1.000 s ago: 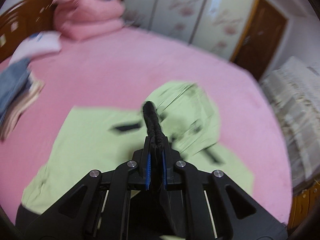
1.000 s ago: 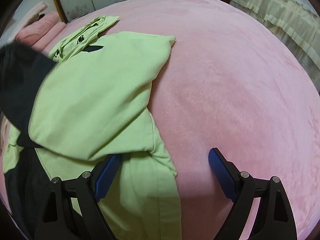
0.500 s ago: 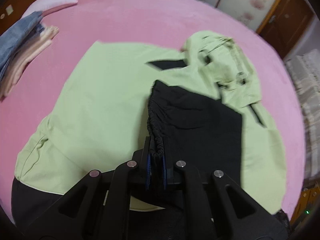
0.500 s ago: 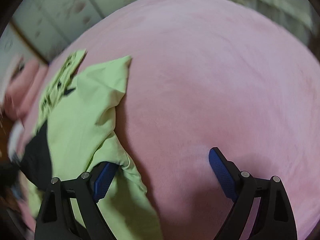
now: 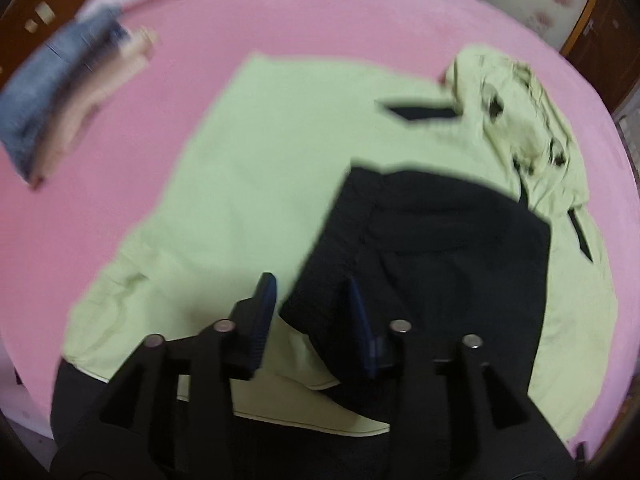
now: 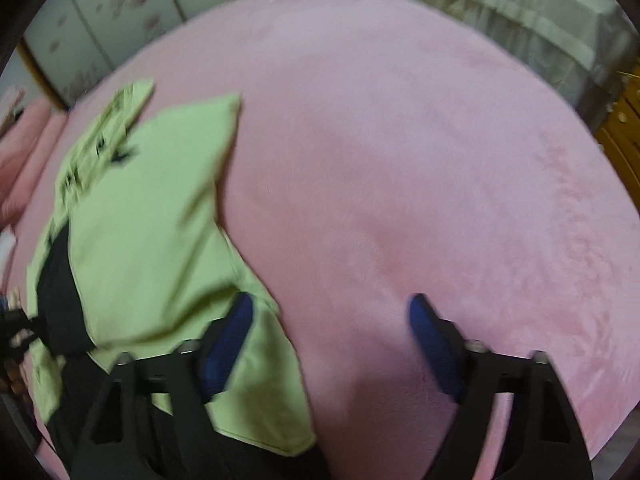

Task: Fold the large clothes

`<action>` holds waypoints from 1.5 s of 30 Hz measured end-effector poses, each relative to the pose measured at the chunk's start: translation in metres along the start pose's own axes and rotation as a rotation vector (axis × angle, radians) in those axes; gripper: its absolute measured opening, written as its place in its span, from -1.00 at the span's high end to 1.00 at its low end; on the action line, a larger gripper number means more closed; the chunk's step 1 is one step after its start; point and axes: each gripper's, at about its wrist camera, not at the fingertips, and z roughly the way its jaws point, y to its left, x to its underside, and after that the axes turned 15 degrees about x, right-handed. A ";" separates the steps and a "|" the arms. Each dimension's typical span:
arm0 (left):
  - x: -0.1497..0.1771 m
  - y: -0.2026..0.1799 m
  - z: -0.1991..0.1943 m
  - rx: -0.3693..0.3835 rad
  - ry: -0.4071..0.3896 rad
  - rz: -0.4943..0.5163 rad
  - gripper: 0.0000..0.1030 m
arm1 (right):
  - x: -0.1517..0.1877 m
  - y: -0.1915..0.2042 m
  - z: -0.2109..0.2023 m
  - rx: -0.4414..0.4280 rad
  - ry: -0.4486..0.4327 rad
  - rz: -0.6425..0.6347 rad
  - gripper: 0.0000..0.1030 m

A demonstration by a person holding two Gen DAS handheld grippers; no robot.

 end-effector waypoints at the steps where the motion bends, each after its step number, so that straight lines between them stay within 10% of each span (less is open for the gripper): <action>1: 0.002 -0.005 -0.014 0.011 -0.071 0.005 0.25 | -0.001 0.001 -0.008 -0.006 -0.025 0.017 -0.09; 4: 0.014 -0.024 -0.032 0.112 -0.150 0.059 0.06 | -0.004 0.022 -0.014 -0.091 -0.030 0.074 0.56; 9: 0.043 -0.066 -0.017 0.375 0.037 0.100 0.08 | 0.007 0.099 -0.015 -0.331 0.062 0.023 0.83; 11: 0.055 -0.081 -0.006 0.438 0.110 0.099 0.44 | 0.018 0.129 -0.024 -0.359 0.028 -0.052 0.84; 18: 0.079 -0.095 0.041 0.328 0.320 0.190 0.90 | 0.045 0.189 -0.021 -0.410 0.102 -0.260 0.85; 24: 0.049 -0.058 0.041 0.119 0.227 0.219 0.91 | 0.037 0.158 -0.015 -0.326 0.060 -0.453 1.00; 27: 0.035 -0.022 0.044 0.151 0.225 0.142 0.98 | 0.014 0.103 0.007 -0.169 0.072 -0.336 1.00; 30: 0.025 -0.001 0.044 0.120 0.199 0.086 0.98 | 0.005 0.058 0.016 -0.194 0.125 -0.196 1.00; 35: 0.022 -0.008 0.038 0.138 0.178 0.039 0.98 | 0.010 0.074 -0.025 -0.042 -0.050 -0.264 1.00; 38: 0.032 -0.038 0.036 0.227 0.209 0.104 0.98 | 0.013 0.095 -0.050 -0.240 -0.039 -0.263 1.00; 42: 0.050 -0.088 0.044 0.366 0.302 0.184 0.98 | 0.042 0.148 -0.044 -0.566 0.230 -0.235 1.00; 45: 0.053 -0.112 0.057 0.401 0.342 0.215 0.98 | 0.061 0.185 -0.038 -0.649 0.316 -0.280 1.00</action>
